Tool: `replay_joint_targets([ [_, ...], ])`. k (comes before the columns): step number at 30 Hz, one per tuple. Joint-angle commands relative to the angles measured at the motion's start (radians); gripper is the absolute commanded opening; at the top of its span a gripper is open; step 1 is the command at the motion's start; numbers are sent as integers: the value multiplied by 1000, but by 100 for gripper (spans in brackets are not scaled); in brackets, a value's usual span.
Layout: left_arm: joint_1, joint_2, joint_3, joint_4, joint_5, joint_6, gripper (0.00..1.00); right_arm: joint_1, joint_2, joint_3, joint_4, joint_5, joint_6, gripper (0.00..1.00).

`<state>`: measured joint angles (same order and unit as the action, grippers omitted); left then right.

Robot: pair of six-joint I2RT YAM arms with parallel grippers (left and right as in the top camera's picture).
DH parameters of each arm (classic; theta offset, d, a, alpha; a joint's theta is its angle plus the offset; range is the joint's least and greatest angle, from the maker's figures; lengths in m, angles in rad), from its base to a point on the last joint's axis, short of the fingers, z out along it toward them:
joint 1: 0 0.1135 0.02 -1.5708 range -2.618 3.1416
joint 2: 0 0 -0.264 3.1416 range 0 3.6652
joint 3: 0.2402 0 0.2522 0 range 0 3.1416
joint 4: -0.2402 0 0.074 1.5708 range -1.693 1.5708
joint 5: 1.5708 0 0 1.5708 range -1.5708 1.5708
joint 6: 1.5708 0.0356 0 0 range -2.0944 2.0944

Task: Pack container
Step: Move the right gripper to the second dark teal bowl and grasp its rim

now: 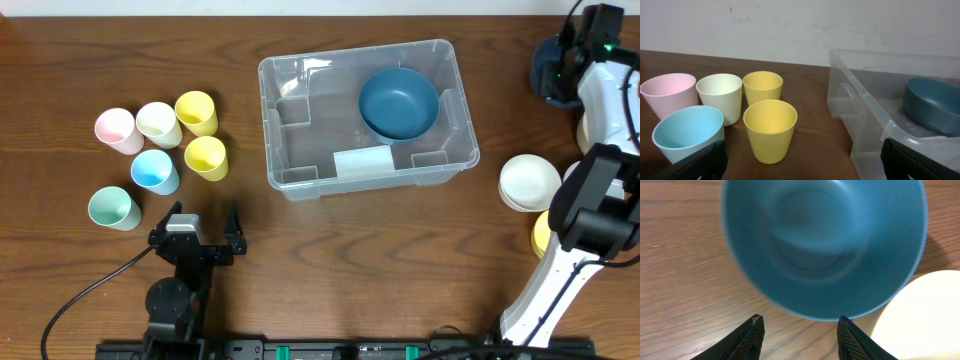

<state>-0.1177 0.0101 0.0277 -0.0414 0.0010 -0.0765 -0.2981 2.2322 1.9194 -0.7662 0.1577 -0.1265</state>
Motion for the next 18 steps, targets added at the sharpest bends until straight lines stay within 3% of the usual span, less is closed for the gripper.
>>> replay_joint_targets([
  [1,6,-6,-24,-32,-8,13,98,-16,8,5,16,-40,-39,49],
  [18,6,-6,-24,-32,-8,13,98,-3,89,5,45,-136,-121,49],
])
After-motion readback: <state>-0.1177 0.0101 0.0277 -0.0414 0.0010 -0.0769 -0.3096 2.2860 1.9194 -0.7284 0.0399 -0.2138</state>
